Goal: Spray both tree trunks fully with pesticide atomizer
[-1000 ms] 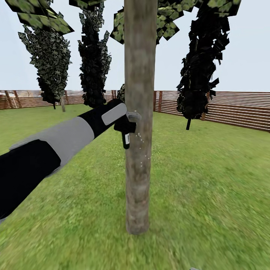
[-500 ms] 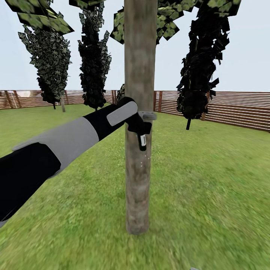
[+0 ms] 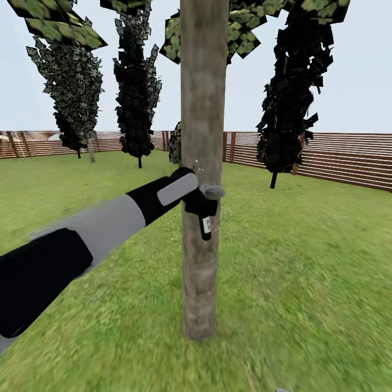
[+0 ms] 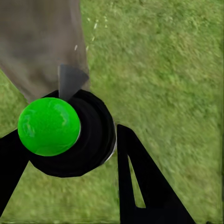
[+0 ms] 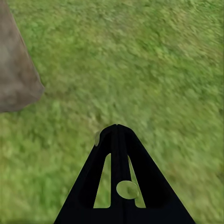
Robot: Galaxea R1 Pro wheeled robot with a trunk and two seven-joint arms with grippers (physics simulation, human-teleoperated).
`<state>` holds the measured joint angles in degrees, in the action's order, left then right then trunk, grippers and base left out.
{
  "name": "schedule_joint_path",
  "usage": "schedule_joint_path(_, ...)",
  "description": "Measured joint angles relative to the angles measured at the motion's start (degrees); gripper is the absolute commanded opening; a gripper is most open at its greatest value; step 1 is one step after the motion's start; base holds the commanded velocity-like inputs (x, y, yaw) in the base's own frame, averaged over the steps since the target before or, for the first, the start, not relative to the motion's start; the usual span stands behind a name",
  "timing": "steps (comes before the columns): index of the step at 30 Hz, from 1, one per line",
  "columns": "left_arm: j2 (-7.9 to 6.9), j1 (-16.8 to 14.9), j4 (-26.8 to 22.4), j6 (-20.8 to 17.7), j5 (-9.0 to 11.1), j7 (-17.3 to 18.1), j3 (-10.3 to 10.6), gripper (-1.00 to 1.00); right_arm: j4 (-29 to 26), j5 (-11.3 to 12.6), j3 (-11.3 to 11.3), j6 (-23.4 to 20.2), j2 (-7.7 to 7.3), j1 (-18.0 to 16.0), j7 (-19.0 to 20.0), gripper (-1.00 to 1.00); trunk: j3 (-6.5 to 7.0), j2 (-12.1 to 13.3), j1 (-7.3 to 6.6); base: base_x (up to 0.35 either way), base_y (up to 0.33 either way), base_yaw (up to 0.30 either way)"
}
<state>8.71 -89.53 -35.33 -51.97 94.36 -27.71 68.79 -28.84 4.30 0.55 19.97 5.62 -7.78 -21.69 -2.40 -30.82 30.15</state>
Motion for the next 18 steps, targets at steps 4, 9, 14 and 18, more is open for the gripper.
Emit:
schedule_joint_path(4,-0.19,2.8,0.0,0.0,-0.2,0.1,0.0,-1.0,0.0,0.0,0.0,0.0,0.0,0.0,0.0,-1.0,0.0,0.0,0.0,0.0,0.0,0.0)
schedule_joint_path(9,-0.25,5.8,0.1,0.1,-0.3,0.0,0.1,-1.0,0.0,0.0,0.0,0.0,0.0,0.0,0.0,-1.0,0.0,0.0,0.0,0.0,0.0,0.0)
schedule_joint_path(14,-0.26,8.7,0.1,0.1,-0.3,0.0,0.1,-1.0,0.0,0.0,0.0,0.0,0.0,0.0,0.0,-1.0,0.0,0.0,0.0,0.0,0.0,0.0)
schedule_joint_path(18,-0.4,11.0,0.2,1.0,-1.5,-0.1,0.3,-1.0,0.0,0.0,0.0,0.0,0.0,0.0,0.0,-1.0,0.0,0.0,0.0,0.0,0.0,0.0)
